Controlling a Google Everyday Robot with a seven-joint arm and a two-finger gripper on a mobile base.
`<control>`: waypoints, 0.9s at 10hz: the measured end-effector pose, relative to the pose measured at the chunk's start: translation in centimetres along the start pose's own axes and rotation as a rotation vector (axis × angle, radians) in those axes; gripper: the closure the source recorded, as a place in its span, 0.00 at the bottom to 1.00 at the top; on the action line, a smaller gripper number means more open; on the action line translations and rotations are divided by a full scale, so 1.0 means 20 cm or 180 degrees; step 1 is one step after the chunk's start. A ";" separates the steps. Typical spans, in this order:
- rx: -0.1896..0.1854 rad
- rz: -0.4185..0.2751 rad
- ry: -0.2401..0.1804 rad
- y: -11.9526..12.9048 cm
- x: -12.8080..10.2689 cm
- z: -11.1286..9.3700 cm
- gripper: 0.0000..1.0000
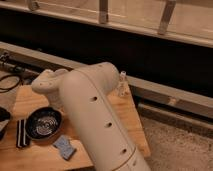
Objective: Push the ceramic bowl across the table
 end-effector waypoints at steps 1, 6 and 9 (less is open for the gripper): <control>0.0009 0.0017 0.0003 0.00 0.00 0.00 1.00; 0.0052 -0.0087 0.0045 0.14 -0.09 -0.04 1.00; 0.0095 -0.0094 0.0023 0.15 -0.11 -0.06 1.00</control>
